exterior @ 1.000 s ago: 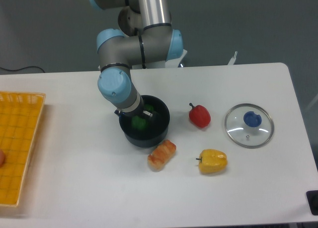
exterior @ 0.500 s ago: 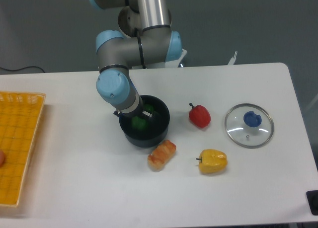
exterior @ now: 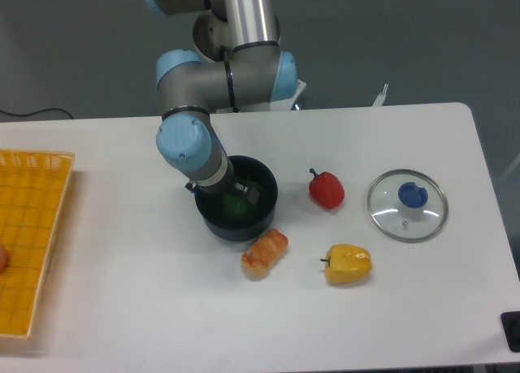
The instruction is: Place the green chilies in the pot
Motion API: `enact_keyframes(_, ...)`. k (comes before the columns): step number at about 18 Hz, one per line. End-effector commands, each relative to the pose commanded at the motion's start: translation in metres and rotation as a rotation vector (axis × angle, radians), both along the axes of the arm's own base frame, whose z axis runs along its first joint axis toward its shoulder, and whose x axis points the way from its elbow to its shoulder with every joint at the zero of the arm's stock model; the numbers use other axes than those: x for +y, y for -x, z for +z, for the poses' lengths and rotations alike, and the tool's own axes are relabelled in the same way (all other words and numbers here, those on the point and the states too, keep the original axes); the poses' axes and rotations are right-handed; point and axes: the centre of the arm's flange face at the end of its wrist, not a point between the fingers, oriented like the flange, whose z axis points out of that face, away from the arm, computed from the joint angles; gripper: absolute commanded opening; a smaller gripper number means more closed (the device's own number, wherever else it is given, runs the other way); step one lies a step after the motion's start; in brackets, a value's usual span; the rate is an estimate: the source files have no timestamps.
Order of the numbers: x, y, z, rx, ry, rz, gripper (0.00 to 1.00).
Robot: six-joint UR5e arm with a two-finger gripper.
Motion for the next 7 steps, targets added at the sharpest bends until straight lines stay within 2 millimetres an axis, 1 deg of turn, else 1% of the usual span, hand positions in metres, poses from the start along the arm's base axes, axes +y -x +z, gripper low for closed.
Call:
enact_keyframes(3, 0.009, 0.009, 0.019, 0.032, -0.033, -0.007, 1.00)
enact_keyframes(7, 0.010, 0.020, 0.031, 0.052, -0.053, 0.007, 1.00)
